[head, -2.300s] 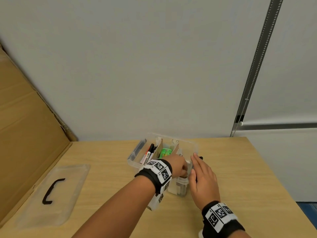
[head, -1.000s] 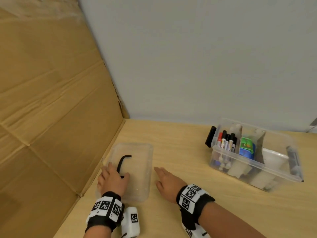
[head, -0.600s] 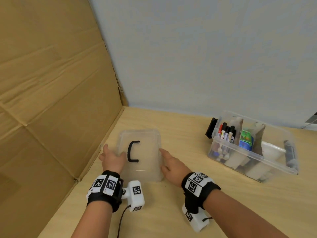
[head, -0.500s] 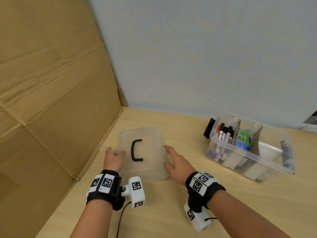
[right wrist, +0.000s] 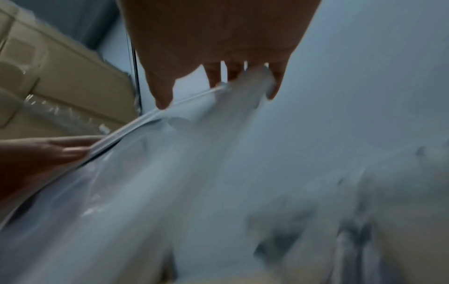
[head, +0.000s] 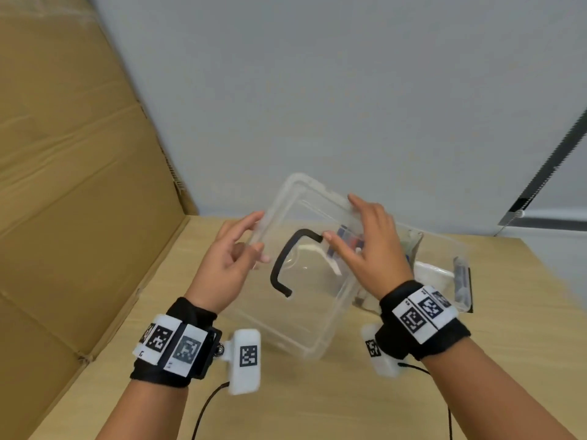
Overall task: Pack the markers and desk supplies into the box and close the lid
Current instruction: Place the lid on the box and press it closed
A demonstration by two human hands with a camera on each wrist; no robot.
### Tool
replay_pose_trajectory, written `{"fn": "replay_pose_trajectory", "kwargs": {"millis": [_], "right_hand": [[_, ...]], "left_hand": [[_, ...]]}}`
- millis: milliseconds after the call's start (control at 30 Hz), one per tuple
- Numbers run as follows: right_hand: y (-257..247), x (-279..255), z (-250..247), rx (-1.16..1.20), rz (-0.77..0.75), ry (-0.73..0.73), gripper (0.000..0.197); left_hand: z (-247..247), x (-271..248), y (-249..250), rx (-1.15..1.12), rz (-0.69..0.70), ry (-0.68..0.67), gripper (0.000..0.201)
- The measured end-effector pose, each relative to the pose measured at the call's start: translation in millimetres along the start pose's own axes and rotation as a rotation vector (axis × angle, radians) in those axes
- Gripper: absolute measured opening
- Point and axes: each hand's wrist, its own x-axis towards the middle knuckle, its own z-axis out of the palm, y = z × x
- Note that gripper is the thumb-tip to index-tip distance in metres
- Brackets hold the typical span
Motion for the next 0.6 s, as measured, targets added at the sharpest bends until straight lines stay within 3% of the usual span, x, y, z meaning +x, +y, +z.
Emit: {"fn": "replay_pose_trajectory", "kwargs": {"millis": [100,233,300,367,467,600], "right_hand": [[17.7,0.5,-37.4,-0.001,0.037,0.067,0.06],[44.9,-12.7,-66.2,0.131,0.078,0.311,0.041],[57.4,-21.1,-74.0,0.274,0.135,0.434,0.035],[71.9,-30.3,-76.9,0.388,0.194,0.504,0.029],[94.7,-44.1,-72.7,0.509,0.363,0.539,0.027],[118.3,-49.4,-66.3,0.539,0.544,0.521,0.013]], "left_hand": [[21.3,14.6,25.4,0.125,0.166,-0.071,0.045],[53.6,34.4,38.2,0.268,0.318,0.098,0.04],[70.6,38.9,35.3,0.274,0.265,0.19,0.051],[89.3,38.0,30.2,0.133,0.121,0.195,0.068],[119.8,33.4,23.3,-0.051,-0.033,0.064,0.073],[150.7,42.7,10.1,0.036,-0.056,-0.112,0.057]]}}
